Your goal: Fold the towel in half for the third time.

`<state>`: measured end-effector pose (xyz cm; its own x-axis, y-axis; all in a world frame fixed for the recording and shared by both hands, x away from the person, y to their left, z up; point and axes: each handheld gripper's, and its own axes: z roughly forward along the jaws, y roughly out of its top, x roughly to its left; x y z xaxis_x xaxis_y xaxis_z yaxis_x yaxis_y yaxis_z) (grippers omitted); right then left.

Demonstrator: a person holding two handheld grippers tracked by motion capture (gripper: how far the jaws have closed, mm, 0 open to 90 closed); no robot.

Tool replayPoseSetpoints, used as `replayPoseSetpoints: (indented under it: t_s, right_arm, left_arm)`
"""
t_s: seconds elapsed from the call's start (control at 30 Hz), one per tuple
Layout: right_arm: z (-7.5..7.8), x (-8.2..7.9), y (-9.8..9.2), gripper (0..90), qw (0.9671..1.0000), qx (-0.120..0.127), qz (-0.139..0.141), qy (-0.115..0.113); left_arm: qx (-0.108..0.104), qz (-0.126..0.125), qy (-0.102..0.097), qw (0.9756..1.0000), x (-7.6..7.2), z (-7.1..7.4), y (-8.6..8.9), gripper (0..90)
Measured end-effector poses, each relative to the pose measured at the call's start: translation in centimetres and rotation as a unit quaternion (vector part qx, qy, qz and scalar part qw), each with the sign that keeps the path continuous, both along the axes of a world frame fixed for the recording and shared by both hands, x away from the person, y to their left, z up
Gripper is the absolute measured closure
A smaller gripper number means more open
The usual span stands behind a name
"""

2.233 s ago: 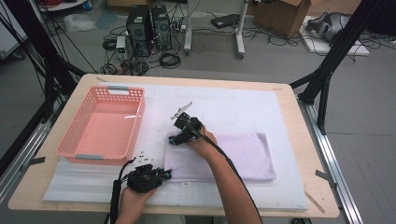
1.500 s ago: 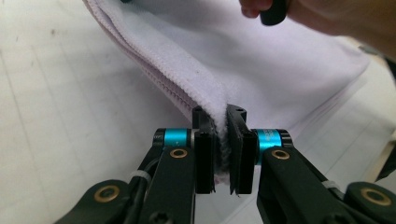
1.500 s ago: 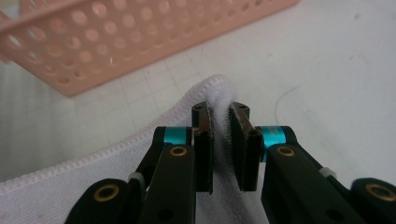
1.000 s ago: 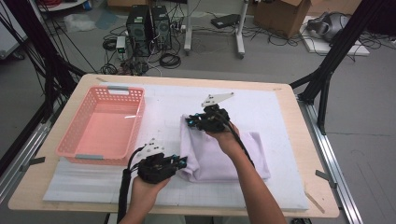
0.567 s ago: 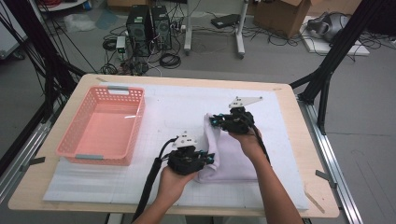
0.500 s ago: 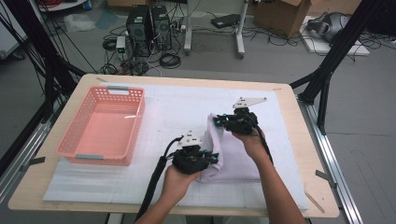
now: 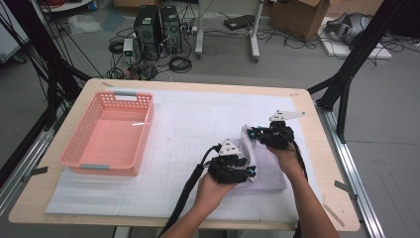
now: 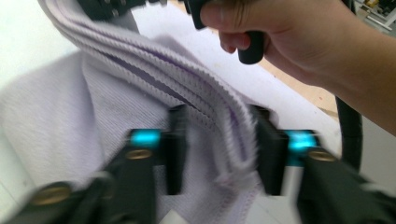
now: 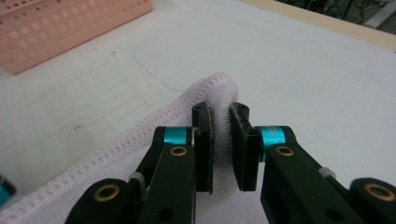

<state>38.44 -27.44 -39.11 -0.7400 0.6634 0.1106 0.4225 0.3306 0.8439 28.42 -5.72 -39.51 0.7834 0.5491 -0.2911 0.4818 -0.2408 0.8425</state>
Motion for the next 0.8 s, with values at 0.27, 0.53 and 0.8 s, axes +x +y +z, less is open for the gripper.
replayPoseSetpoints:
  t_s: [0.27, 0.53, 0.8]
  right_arm:
    - [-1.5, -0.3, -1.9, 80.8, 0.9993, -0.03, -0.024, 0.002]
    - [-2.3, -1.6, -3.9, 69.7, 0.9977, -0.025, -0.062, 0.011]
    - [0.0, -4.9, -6.5, 56.5, 0.9914, -0.008, -0.13, -0.001]
  left_arm:
    - [-0.006, 0.05, -0.076, 0.9958, -0.9, 0.6, 5.4, 36.9]
    - [-0.005, 0.097, -0.069, 0.9929, -1.0, -1.5, 10.7, 34.4]
    - [-0.008, 0.106, -0.073, 0.9916, -1.2, -2.1, 13.0, 34.3]
